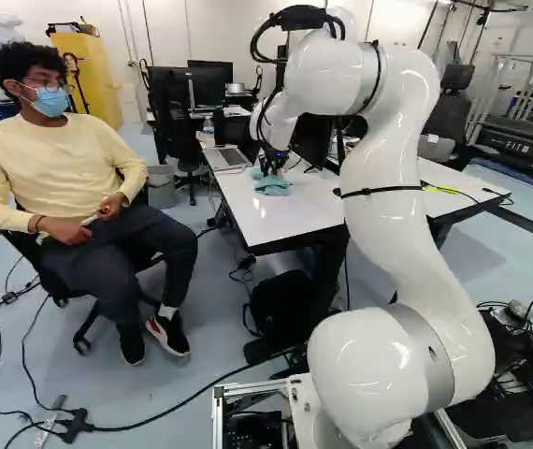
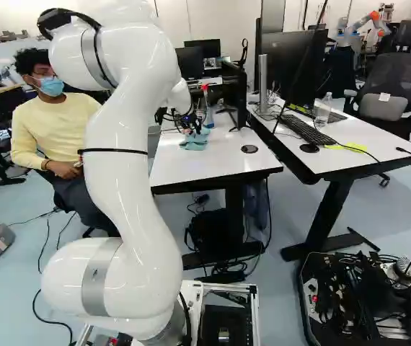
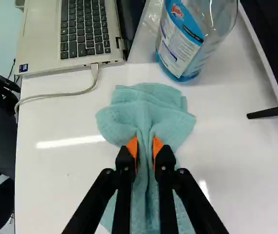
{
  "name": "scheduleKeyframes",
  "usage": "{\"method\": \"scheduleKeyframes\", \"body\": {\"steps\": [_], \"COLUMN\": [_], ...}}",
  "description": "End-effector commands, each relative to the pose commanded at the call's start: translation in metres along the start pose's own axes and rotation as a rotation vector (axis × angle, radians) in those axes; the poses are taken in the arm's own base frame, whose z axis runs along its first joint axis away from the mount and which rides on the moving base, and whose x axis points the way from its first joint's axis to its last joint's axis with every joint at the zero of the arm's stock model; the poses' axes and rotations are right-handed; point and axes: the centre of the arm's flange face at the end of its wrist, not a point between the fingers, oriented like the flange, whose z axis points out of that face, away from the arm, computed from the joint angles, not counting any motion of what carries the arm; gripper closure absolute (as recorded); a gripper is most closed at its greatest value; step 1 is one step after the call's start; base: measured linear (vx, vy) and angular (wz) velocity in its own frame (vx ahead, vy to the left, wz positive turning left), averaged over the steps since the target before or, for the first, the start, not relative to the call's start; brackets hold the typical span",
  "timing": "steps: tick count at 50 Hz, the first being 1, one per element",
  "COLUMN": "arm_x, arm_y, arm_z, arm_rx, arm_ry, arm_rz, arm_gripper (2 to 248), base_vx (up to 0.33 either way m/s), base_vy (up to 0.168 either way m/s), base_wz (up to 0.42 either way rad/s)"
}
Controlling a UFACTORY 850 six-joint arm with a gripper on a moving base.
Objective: Clean the table with the green towel
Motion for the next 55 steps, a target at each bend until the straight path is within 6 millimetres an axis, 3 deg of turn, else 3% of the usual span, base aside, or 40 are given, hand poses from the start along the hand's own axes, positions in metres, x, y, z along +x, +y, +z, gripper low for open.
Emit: {"method": "scheduleKeyframes", "body": {"steps": [23, 55], "arm_x": [0.021, 0.027], "arm_y": [-0.030, -0.088], "arm_z": [0.018, 0.021], "arm_rx": [0.023, 0.068], "arm_ry": [0.031, 0.045], "arm_rz": [-0.033, -0.096], "arm_gripper": [194, 194], "base_vx": [0.000, 0.000], "base_vy": [0.000, 0.000], "base_wz": [0.000, 0.000]}}
